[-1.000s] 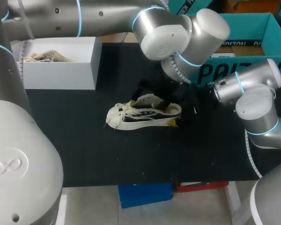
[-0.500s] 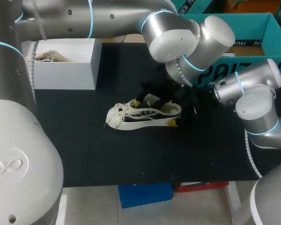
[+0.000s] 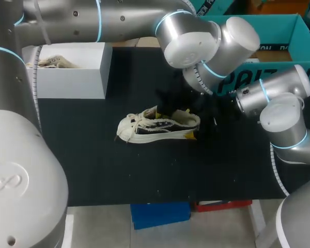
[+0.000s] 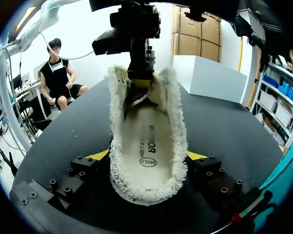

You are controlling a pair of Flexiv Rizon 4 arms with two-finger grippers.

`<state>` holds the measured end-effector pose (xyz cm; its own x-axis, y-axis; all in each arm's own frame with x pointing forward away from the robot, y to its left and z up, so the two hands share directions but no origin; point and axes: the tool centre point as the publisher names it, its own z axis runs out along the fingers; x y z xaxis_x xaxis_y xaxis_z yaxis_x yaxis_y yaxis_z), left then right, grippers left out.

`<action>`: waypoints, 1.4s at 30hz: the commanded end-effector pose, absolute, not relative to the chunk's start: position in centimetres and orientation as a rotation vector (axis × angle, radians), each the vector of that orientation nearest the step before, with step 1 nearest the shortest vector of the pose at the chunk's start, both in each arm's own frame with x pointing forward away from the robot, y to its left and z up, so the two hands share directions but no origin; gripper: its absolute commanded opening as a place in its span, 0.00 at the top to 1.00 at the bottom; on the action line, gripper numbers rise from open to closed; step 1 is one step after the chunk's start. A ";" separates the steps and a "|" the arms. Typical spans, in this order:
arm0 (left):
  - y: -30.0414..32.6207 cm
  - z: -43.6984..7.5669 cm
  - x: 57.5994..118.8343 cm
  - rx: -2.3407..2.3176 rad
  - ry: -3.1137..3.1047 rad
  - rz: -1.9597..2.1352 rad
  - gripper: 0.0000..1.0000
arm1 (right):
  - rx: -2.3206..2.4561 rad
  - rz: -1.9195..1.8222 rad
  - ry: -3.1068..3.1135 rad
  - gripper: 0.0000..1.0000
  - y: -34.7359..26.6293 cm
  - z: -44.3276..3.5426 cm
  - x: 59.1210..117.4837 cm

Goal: Take the shoe out of the shoebox, open the shoe tongue, remove and reinsert the insole, then place the shoe into the shoebox

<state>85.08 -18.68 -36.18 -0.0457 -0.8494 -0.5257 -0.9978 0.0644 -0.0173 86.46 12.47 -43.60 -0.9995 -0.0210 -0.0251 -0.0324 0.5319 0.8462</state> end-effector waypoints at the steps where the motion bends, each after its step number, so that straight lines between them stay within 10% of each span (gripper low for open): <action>1: -17.8 -34.4 85.5 -1.864 1.962 0.452 1.00 | -0.046 1.512 2.741 1.00 12.6 -43.8 86.6; 29: -9.9 -32.4 85.7 -1.854 1.883 0.323 1.00 | -0.046 1.512 2.741 1.00 12.6 -43.8 86.6; 30: -9.6 -32.4 85.8 -1.861 1.880 0.327 0.85 | -0.046 1.512 2.741 1.00 12.6 -43.8 86.6; 34: -8.6 -32.4 86.1 -1.879 1.871 0.329 0.80 | -0.046 1.512 2.741 1.00 12.6 -43.8 86.6; 35: -8.4 -32.4 86.2 -1.882 1.867 0.334 0.50 | -0.046 1.512 2.741 1.00 12.6 -43.8 86.6; 36: -8.1 -32.5 86.2 -1.883 1.866 0.335 0.00 | -0.046 1.512 2.741 1.00 12.6 -43.8 86.6; 42: -7.0 -32.6 86.7 -1.906 1.855 0.350 0.00 | -0.046 1.512 2.741 1.00 12.6 -43.8 86.6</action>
<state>86.49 -7.66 -32.55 0.0633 -0.8637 -0.4999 -0.9890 0.0130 -0.1475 86.58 12.77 -43.62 -0.9995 -0.0214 -0.0250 -0.0326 0.5325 0.8458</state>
